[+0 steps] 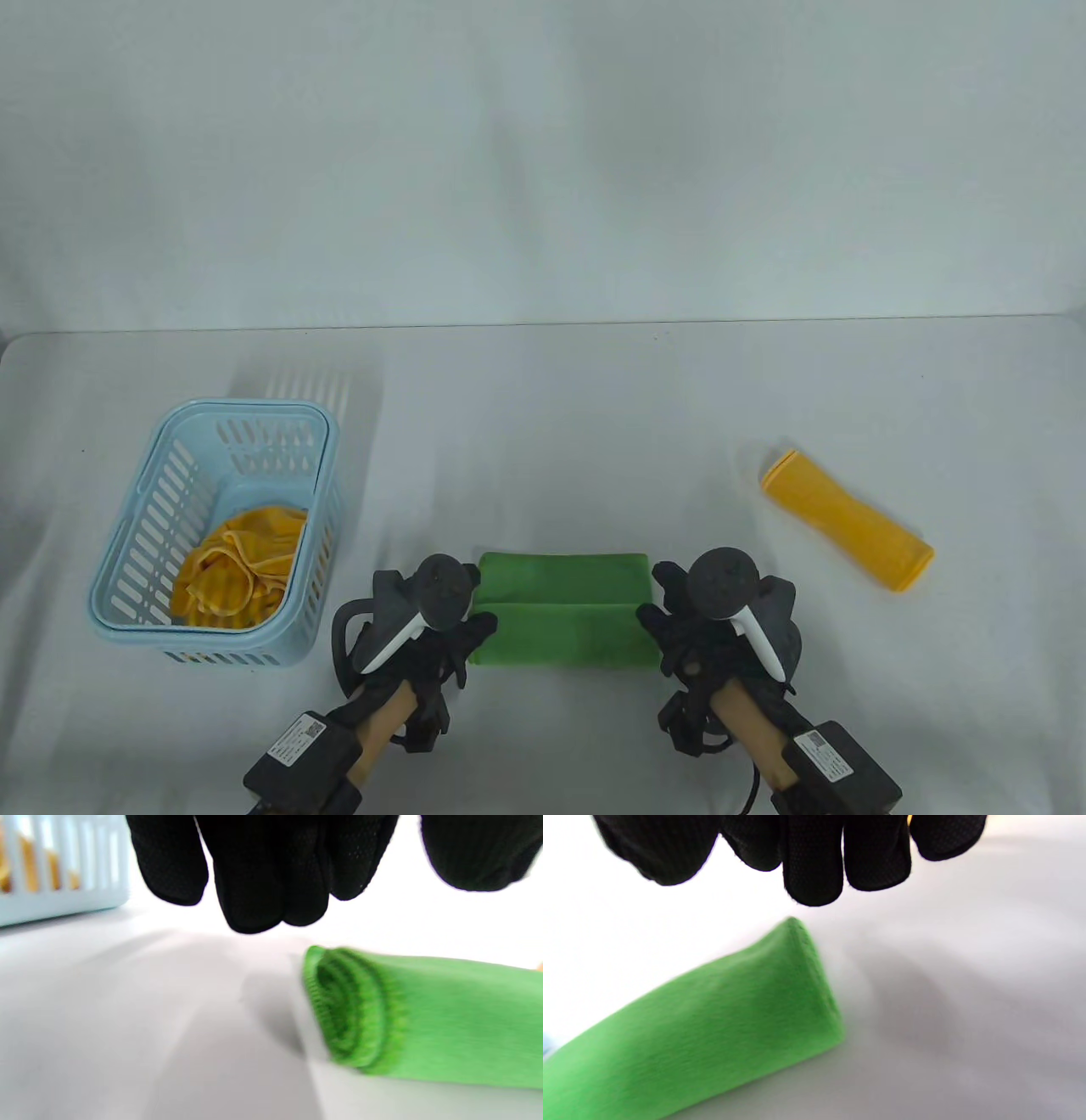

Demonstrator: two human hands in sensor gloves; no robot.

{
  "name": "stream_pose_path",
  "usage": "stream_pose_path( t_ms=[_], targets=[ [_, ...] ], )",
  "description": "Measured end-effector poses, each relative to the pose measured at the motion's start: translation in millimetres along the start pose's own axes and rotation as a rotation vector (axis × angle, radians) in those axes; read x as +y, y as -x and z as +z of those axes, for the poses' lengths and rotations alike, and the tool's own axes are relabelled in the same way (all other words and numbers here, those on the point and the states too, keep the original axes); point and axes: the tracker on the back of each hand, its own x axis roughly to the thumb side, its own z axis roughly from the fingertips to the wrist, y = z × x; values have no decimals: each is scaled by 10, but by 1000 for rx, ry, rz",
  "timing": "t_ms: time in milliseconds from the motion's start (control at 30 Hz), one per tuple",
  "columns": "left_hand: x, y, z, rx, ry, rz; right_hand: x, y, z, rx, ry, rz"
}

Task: Roll square towel into towel roll

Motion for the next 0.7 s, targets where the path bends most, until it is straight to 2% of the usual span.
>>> stream_pose_path(
  t_ms=[67,133,233,400,567,700],
  targets=[
    [-11,-116,30,-117,28,-44,31,-87,44,-85,-34,6],
    [-55,-204,55,-165,45,-102,94,-154,71,-126,-73,76],
    [-145,-289,56,-182,61,-185,222,-203,76,-141,-131,197],
    [-287,-318,8,-170,100,-266,434,-227,63,-135,-159,406],
    [-378,-306,-32,-156,135,-299,579,-246,59,-145,-180,523],
    [-446,-287,-55,-140,159,-326,593,-226,27,-139,-163,519]
  ],
)
